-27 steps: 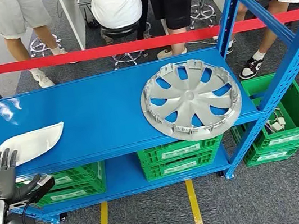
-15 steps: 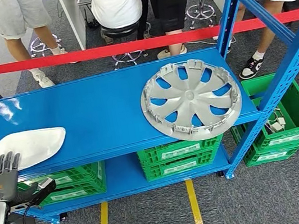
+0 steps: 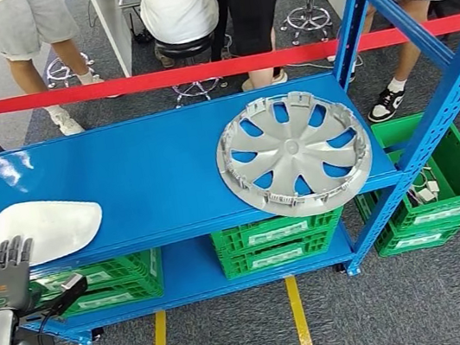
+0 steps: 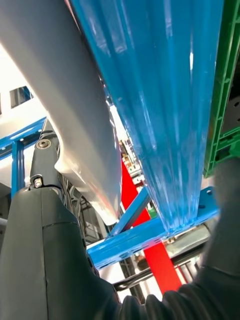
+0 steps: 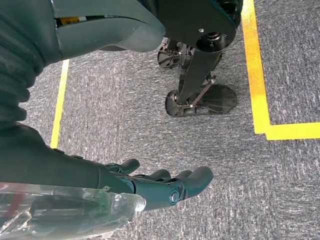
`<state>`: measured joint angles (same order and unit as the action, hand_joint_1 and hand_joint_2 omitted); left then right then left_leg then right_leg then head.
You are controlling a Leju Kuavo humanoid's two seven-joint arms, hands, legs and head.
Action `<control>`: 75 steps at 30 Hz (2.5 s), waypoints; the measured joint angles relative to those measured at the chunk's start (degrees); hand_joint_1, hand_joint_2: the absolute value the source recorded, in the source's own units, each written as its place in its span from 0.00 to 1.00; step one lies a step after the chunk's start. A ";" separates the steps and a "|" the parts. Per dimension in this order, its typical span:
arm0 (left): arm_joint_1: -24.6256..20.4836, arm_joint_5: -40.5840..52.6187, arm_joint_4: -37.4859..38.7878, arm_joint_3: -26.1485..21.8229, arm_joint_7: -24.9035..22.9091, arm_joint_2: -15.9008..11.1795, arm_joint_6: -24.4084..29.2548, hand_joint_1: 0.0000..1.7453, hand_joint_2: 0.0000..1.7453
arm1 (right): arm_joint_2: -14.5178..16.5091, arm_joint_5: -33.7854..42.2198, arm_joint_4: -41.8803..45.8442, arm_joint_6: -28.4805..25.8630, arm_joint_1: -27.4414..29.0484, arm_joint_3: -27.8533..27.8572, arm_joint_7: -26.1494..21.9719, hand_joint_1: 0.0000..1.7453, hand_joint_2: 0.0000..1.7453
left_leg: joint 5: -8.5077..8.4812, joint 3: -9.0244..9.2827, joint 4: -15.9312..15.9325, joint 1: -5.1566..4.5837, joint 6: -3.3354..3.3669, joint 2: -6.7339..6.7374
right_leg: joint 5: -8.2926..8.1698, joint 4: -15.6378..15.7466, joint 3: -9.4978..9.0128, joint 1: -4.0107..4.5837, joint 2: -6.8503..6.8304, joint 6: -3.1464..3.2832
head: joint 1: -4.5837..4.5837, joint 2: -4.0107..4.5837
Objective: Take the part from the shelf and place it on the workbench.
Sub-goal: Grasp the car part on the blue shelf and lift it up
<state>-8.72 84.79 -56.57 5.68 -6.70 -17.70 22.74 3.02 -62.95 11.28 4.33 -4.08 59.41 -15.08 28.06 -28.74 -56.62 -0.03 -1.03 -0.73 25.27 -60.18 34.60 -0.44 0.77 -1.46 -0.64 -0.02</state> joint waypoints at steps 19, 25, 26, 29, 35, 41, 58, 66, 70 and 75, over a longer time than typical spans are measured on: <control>-1.31 0.02 0.26 1.54 -1.02 -0.10 0.26 0.32 1.00 | -0.05 0.13 0.00 0.01 -0.15 0.00 0.01 0.00 1.00 | -0.04 0.00 0.00 0.00 0.00 0.00 | -0.05 0.00 -0.01 0.00 0.00 -0.02 | 0.01 0.00; -2.14 0.02 0.80 1.96 -1.00 -0.17 0.61 0.65 1.00 | -0.05 0.13 0.00 0.02 -0.29 0.00 0.01 0.00 1.00 | -0.05 0.00 0.00 0.00 0.01 0.00 | -0.06 0.00 0.00 0.00 -0.01 -0.01 | 0.01 0.00; -2.23 0.02 0.92 2.03 -1.00 -0.17 0.65 0.78 1.00 | -0.05 0.13 0.00 0.02 -0.32 0.00 0.01 0.00 1.00 | -0.05 0.00 0.00 0.00 0.01 0.00 | -0.06 0.00 0.00 0.00 -0.01 -0.01 | 0.01 0.00; -2.33 0.03 1.27 2.28 -1.01 -0.19 0.85 0.98 1.00 | -0.05 0.13 0.00 0.02 -0.40 0.01 0.03 0.00 1.00 | -0.08 -0.01 0.00 -0.01 0.04 -0.03 | -0.06 0.01 -0.02 -0.01 -0.10 -0.01 | 0.01 0.00; -3.01 0.04 1.36 2.50 -0.82 -0.52 1.21 1.00 1.00 | -0.05 0.13 0.00 0.03 -0.68 0.02 0.04 0.00 1.00 | -0.24 -0.11 0.01 -0.04 0.11 -0.18 | -0.13 0.06 -0.08 -0.04 -0.33 -0.02 | 0.01 0.00; -4.86 0.04 1.43 2.72 -0.44 -0.63 0.96 1.00 1.00 | -0.05 0.11 0.00 0.07 -0.70 0.02 0.04 0.00 1.00 | -0.51 -0.22 0.02 -0.03 -0.12 -0.01 | -0.53 0.06 0.09 -0.05 -0.02 0.11 | 0.01 0.00; -5.61 0.04 1.59 3.67 -0.55 -0.79 2.17 1.00 1.00 | -0.05 0.02 0.00 0.19 -0.71 0.03 0.02 0.00 1.00 | -0.59 -0.30 0.01 -0.03 -0.09 0.00 | -0.61 0.08 0.26 -0.05 -0.02 0.11 | 0.01 0.00; -5.62 0.04 1.64 4.68 -2.35 -1.55 3.62 1.00 1.00 | -0.05 0.02 0.00 0.19 -0.69 0.07 0.00 0.00 1.00 | -0.59 -0.34 0.01 -0.03 -0.09 0.01 | -0.61 0.09 0.32 -0.04 -0.01 0.11 | 0.01 0.00; -6.38 0.04 0.20 9.38 -8.56 -4.61 5.58 1.00 1.00 | -0.05 0.03 0.00 0.17 -0.69 0.43 -0.10 0.00 1.00 | -0.59 -0.36 0.01 -0.03 -0.09 0.01 | -0.61 0.09 0.35 -0.03 -0.01 0.11 | 0.01 0.00; -9.64 0.06 -3.94 21.71 -20.36 -11.26 6.86 1.00 1.00 | -0.05 0.16 0.00 0.13 -0.66 1.04 -0.45 0.00 1.00 | -0.59 -0.40 0.01 -0.03 -0.09 0.01 | -0.63 0.13 0.36 -0.02 0.00 0.10 | 0.01 0.00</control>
<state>-18.36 84.85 -60.51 27.39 -27.06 -28.96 29.60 2.97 -62.78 11.28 4.46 -4.75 60.44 -15.53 27.47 -29.14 -56.61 -0.06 -1.12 -0.72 24.63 -60.04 34.97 -0.46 0.77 -1.37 -0.63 -0.02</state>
